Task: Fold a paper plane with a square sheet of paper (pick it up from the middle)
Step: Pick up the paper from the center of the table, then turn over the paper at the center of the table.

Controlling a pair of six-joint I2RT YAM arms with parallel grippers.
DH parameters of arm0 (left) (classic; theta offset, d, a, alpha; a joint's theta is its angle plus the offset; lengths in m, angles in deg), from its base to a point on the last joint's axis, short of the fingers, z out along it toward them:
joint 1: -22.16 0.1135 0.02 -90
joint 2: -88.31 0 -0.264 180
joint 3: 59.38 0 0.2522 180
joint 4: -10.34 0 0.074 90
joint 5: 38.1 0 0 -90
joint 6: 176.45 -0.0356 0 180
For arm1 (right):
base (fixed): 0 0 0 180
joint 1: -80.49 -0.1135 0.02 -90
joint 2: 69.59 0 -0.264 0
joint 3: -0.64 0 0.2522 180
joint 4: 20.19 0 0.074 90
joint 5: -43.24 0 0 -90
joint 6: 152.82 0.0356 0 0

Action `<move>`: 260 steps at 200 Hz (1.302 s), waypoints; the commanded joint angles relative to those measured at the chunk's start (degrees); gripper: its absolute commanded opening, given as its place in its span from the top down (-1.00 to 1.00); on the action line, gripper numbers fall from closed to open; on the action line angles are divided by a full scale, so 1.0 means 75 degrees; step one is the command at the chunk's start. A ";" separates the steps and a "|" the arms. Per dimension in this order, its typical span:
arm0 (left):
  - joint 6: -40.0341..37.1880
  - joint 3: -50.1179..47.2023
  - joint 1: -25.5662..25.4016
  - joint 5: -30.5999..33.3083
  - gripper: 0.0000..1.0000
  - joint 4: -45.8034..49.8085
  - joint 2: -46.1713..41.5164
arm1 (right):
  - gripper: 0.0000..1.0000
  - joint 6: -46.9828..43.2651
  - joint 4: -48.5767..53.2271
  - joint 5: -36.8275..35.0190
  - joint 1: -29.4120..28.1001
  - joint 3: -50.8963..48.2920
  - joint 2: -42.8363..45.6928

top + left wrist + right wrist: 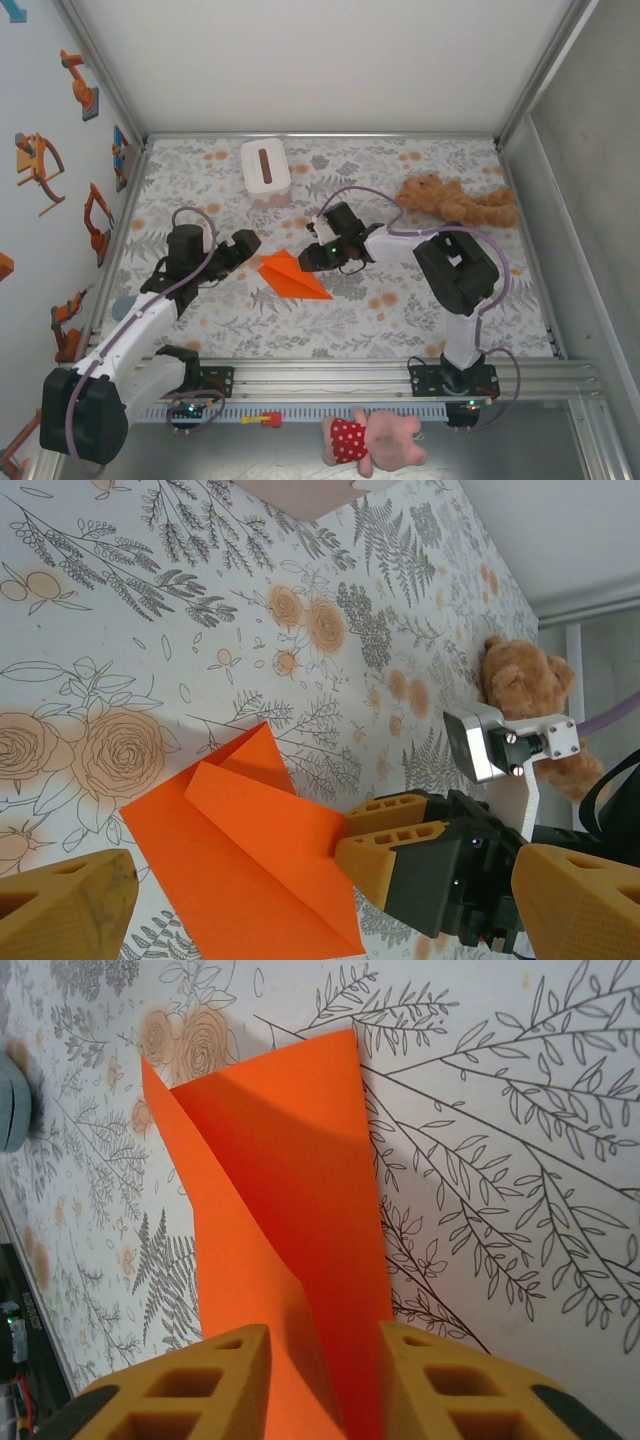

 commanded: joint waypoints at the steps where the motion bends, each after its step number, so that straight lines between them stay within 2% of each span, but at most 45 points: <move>1: 0.0096 -0.0069 -0.0065 -0.0151 -0.92 -0.0230 0.0062 | 0.50 -0.0152 -0.0183 0.0370 -0.0004 0.0227 -0.0092; 34: 0.0118 -0.0069 -0.0073 -0.0263 -0.92 -0.0312 0.0162 | 0.81 -0.0103 -0.0514 0.0512 -0.0004 0.0116 0.0124; 63: 0.0211 0.0021 -0.0086 -0.0423 -0.92 -0.0324 0.0238 | 1.00 0.0166 -0.0887 0.0509 0.0047 -0.0058 0.0411; 110: 0.0514 0.0344 -0.0158 -0.0906 -0.93 -0.0598 0.0300 | 1.00 0.0796 -0.1766 0.0088 0.0229 -0.0665 0.1493; 138: 0.1007 0.0369 -0.0324 -0.1369 -0.93 -0.1513 0.0557 | 1.00 0.1423 -0.2434 -0.0211 0.0436 -0.1098 0.2149; 184: 0.1084 0.0891 -0.1225 -0.1819 -1.00 -0.2647 0.1366 | 1.00 0.3049 -0.3990 -0.0053 0.0790 -0.1625 0.2698; 217: 0.0812 0.1505 -0.1771 -0.1869 -0.81 -0.2910 0.2058 | 1.00 0.3833 -0.4589 0.0281 0.0971 -0.1657 0.2768; 260: 0.0985 0.1837 -0.1945 -0.2048 -0.47 -0.3684 0.2868 | 1.00 0.4611 -0.5422 0.0699 0.1144 -0.1731 0.2664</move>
